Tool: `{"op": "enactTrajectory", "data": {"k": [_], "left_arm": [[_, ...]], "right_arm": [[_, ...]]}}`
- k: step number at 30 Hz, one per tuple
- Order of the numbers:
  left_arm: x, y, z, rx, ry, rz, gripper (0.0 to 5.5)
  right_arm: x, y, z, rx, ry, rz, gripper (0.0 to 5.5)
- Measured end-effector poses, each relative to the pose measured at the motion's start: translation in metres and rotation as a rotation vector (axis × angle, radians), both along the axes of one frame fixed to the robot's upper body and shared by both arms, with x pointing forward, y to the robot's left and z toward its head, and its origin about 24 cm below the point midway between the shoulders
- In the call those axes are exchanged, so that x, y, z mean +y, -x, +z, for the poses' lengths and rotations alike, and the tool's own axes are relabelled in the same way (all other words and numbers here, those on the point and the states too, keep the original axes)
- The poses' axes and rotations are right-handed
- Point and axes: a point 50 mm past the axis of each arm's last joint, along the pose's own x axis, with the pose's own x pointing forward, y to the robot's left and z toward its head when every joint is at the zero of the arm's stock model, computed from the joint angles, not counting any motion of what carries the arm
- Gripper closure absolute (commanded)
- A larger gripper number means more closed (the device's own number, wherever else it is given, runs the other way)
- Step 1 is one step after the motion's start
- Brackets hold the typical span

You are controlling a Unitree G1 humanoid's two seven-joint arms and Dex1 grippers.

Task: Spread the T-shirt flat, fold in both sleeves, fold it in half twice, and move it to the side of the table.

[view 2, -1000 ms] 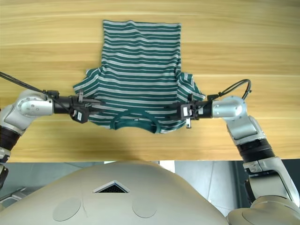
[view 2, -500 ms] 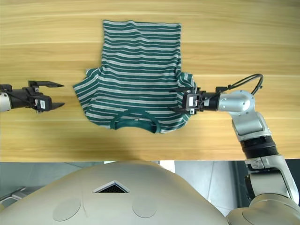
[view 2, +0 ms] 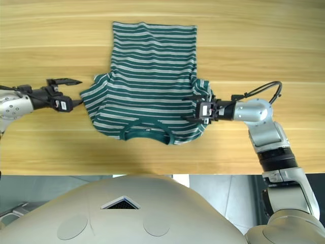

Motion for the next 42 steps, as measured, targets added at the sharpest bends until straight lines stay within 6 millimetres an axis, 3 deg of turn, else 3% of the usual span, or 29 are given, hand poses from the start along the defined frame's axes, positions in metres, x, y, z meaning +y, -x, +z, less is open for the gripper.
{"op": "enactTrajectory", "data": {"k": [6,21,34,42], "left_arm": [[-0.003,-0.004,-0.003,-0.005,0.008,-0.003,2.62],[0.006,-0.005,-0.012,0.008,-0.052,0.015,5.40],[-0.001,-0.001,-0.012,0.014,-0.019,-0.029,5.46],[-0.013,-0.005,0.029,-0.106,0.106,-0.088,5.46]], "right_arm": [[0.001,0.001,0.000,0.001,-0.002,0.002,2.53],[0.002,0.001,-0.001,0.004,-0.007,0.004,2.53],[0.004,0.002,-0.002,0.007,-0.010,0.010,2.53],[0.009,0.003,-0.003,0.010,-0.022,0.019,2.53]]}}
